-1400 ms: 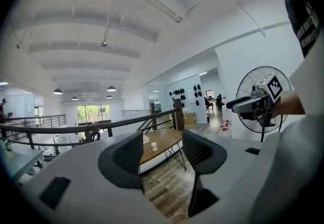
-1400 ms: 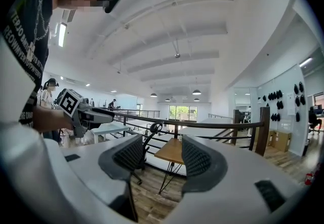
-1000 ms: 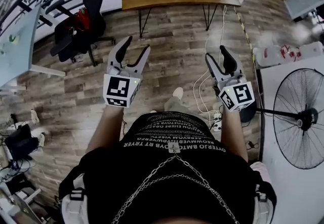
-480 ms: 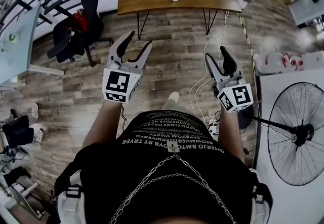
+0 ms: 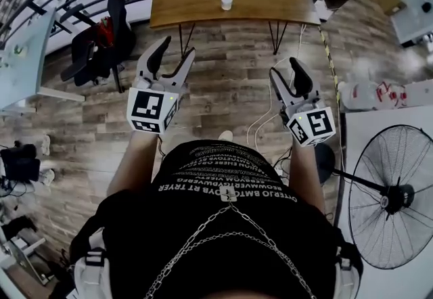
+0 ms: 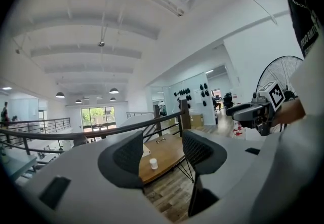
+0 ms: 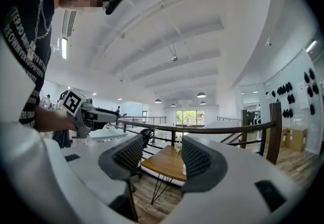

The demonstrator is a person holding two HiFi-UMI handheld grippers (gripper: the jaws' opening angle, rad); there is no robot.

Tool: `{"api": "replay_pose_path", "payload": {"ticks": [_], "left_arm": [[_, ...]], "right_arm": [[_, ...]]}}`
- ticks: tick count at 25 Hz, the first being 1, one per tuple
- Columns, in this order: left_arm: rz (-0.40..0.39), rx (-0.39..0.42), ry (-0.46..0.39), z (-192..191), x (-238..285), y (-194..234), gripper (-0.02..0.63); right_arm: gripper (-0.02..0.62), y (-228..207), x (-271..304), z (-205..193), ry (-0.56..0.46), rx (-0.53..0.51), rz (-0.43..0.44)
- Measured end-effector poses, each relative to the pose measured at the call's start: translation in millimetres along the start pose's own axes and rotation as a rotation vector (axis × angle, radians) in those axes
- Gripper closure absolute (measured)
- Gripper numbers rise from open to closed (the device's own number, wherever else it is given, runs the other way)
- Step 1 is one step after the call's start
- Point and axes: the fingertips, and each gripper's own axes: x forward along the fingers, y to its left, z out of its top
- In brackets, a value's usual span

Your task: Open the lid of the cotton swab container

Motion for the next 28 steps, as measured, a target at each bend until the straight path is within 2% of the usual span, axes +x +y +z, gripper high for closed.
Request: {"api": "replay_pose_path", "payload": {"ticks": [10, 28], "left_arm": [[0.076, -0.015, 0.041, -11, 7, 9, 0.359], [0.034, -0.008, 0.031, -20, 36, 7, 0.359]], "right_arm": [[0.365, -26, 10, -9, 0.022, 0.006, 0.050], [0.367, -34, 38, -24, 0.039, 0.008, 0.049]]}}
